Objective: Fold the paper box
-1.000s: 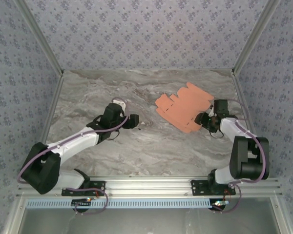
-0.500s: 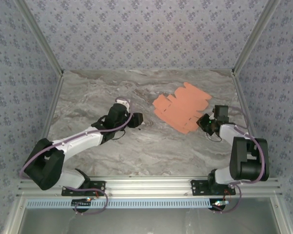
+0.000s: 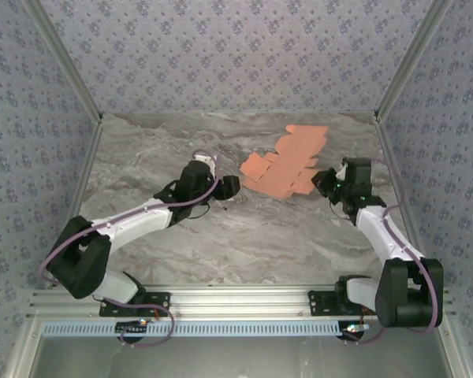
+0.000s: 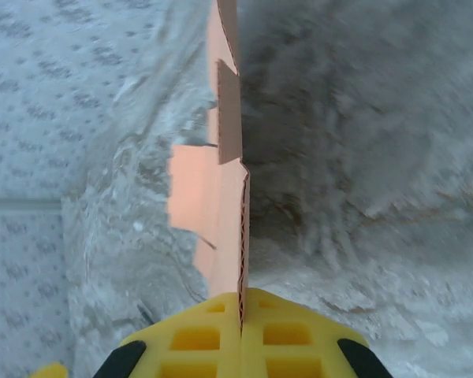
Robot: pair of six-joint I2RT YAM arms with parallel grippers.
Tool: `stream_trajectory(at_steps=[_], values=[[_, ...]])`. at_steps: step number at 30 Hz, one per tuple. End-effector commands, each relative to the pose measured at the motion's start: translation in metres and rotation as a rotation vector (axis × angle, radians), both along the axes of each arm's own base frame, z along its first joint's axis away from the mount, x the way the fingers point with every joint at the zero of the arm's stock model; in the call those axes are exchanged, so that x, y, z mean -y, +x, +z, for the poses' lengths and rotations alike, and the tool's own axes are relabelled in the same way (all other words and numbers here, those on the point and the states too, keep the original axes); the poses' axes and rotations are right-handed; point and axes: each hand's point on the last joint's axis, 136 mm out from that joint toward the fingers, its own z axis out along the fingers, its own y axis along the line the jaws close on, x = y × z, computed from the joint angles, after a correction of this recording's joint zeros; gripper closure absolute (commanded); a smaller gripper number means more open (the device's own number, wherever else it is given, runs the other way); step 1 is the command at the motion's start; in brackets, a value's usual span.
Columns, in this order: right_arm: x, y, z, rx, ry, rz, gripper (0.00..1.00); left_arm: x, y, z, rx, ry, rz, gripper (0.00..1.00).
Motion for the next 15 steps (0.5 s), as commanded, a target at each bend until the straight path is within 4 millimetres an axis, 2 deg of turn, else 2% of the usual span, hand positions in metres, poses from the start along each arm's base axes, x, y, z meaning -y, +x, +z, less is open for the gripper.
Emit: stream_trajectory(at_steps=[1,5,10,13,15], values=[[-0.019,-0.013,0.031,0.052,-0.160,0.248,0.95,-0.004,-0.006,0.034,0.178,0.175,-0.133,0.31],[-0.037,-0.024,0.068,0.178,-0.326,0.442,0.97,-0.005,-0.008,0.060,0.318,0.275,-0.221,0.32],[-0.066,-0.044,0.110,0.347,-0.470,0.669,1.00,0.006,-0.012,0.110,0.484,0.381,-0.381,0.35],[-0.075,-0.052,0.136,0.438,-0.629,0.755,1.00,0.016,-0.023,0.140,0.564,0.445,-0.532,0.35],[-0.083,-0.057,0.149,0.496,-0.702,0.810,1.00,0.023,-0.040,0.157,0.640,0.479,-0.666,0.35]])
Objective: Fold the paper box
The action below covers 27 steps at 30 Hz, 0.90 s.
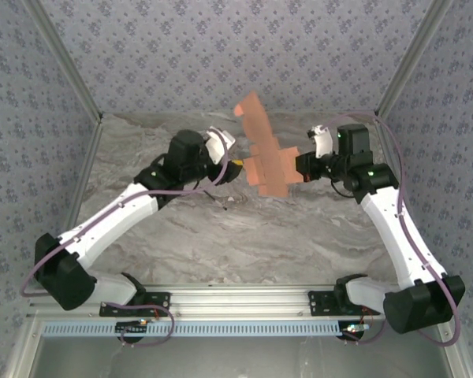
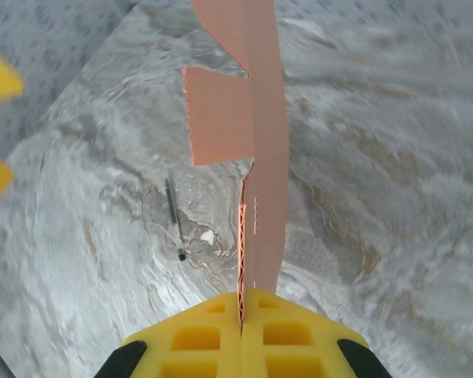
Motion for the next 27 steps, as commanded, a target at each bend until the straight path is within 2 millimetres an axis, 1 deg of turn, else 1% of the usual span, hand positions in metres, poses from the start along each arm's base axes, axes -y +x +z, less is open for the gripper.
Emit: stream_trajectory(at_steps=[1,3,5,8,10,16,19,22,25,27], values=[[-0.005,-0.019,0.023,0.139,-0.176,0.144,1.00,0.013,-0.037,0.019,0.135,0.173,-0.285,0.34],[-0.010,-0.023,0.028,0.166,-0.211,0.195,1.00,0.018,-0.053,0.031,0.217,0.234,-0.385,0.34],[-0.015,-0.026,0.031,0.172,-0.238,0.229,1.00,0.019,-0.065,0.041,0.286,0.288,-0.449,0.34],[-0.017,-0.027,0.031,0.162,-0.283,0.260,1.00,0.020,-0.076,0.057,0.368,0.354,-0.509,0.34],[-0.019,-0.027,0.029,0.158,-0.311,0.278,1.00,0.017,-0.081,0.057,0.383,0.405,-0.538,0.34],[-0.026,-0.033,0.022,0.182,-0.380,0.334,1.00,0.010,-0.071,0.059,0.416,0.535,-0.552,0.33],[-0.029,-0.037,0.019,0.208,-0.422,0.365,1.00,0.009,-0.063,0.057,0.441,0.593,-0.556,0.32],[-0.034,-0.041,0.017,0.251,-0.468,0.394,1.00,0.008,-0.052,0.049,0.403,0.653,-0.557,0.31],[-0.034,-0.044,0.017,0.283,-0.512,0.404,1.00,0.004,-0.041,0.039,0.346,0.697,-0.556,0.31],[-0.033,-0.046,0.019,0.301,-0.532,0.396,1.00,0.004,-0.037,0.038,0.330,0.713,-0.557,0.32]])
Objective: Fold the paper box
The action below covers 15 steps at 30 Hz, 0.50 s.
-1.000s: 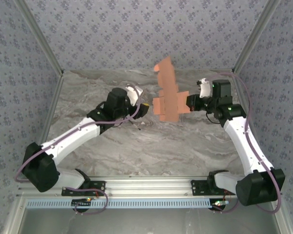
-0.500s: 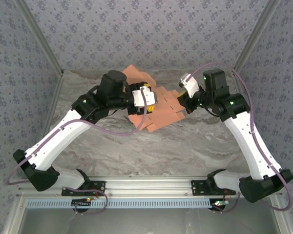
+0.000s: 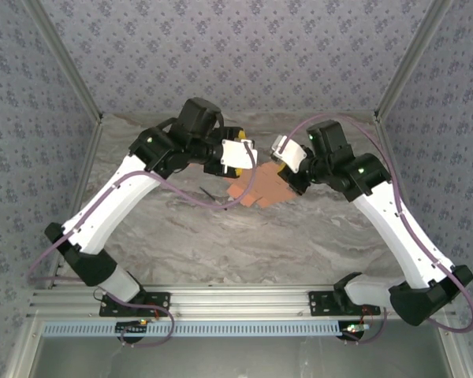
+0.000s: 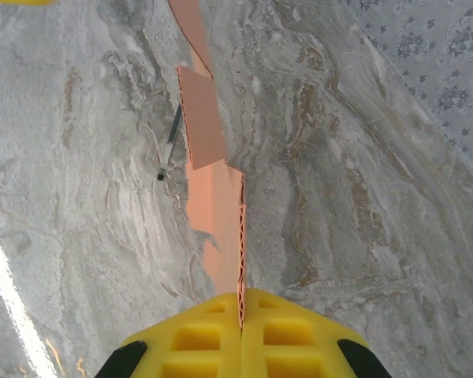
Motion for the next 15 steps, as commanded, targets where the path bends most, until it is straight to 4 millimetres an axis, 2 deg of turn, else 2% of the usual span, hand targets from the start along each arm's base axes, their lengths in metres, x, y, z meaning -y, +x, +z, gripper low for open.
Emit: stream_trajectory(at_steps=[1,8,10,12,15], values=[[0.009,-0.004,0.007,0.075,-0.052,0.001,1.00,-0.013,0.000,-0.009,-0.031,0.088,0.002,0.33],[0.015,-0.006,0.012,0.117,-0.066,-0.018,1.00,-0.017,0.003,-0.027,-0.138,0.124,0.022,0.37],[0.016,-0.006,0.013,0.129,-0.078,-0.024,1.00,-0.017,0.007,-0.030,-0.147,0.132,0.033,0.42],[0.017,-0.005,0.014,0.145,-0.093,-0.028,1.00,-0.015,0.009,-0.031,-0.162,0.135,0.033,0.53],[0.019,-0.002,0.015,0.167,-0.115,-0.041,1.00,-0.010,0.010,-0.034,-0.189,0.135,0.027,0.62]])
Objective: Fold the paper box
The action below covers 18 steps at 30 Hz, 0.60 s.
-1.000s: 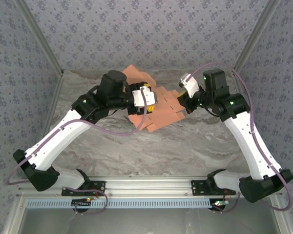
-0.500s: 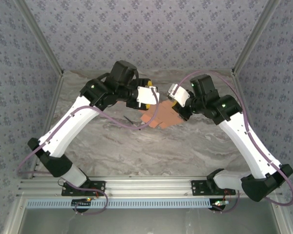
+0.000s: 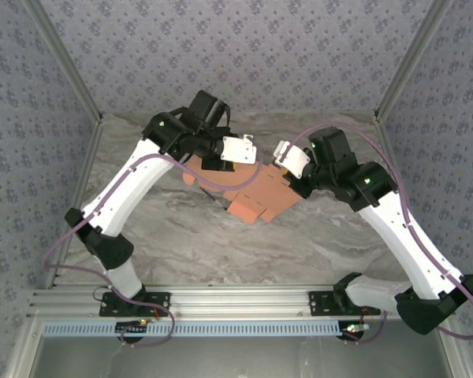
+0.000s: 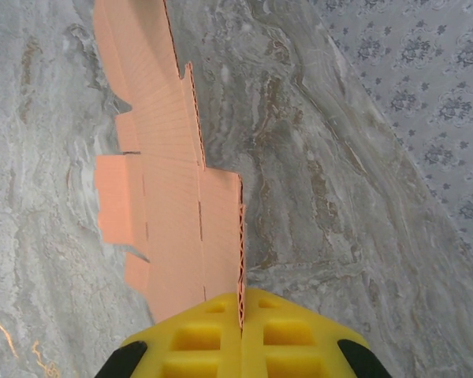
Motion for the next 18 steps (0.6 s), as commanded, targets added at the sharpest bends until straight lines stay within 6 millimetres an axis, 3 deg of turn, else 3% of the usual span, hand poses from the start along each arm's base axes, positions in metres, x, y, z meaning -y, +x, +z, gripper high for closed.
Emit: stream_trajectory(at_steps=[1,8,9,12,16,18], values=[[0.006,0.004,0.009,0.069,-0.030,-0.020,1.00,0.002,-0.006,-0.002,-0.053,0.003,-0.012,0.65],[0.007,0.011,0.021,0.127,-0.029,-0.043,0.99,0.006,0.001,0.000,-0.079,-0.021,0.019,0.95],[0.008,0.013,0.024,0.136,-0.025,-0.057,0.94,0.006,0.003,0.003,-0.080,-0.036,0.031,0.98],[0.014,0.015,0.035,0.144,0.016,-0.114,0.62,0.005,0.010,0.014,-0.089,-0.100,0.095,1.00],[0.020,0.009,0.060,0.160,0.173,-0.125,0.40,0.000,0.013,0.030,-0.133,-0.212,0.170,1.00],[0.025,0.005,0.066,0.156,0.245,-0.113,0.35,-0.002,0.013,0.036,-0.158,-0.268,0.189,1.00]])
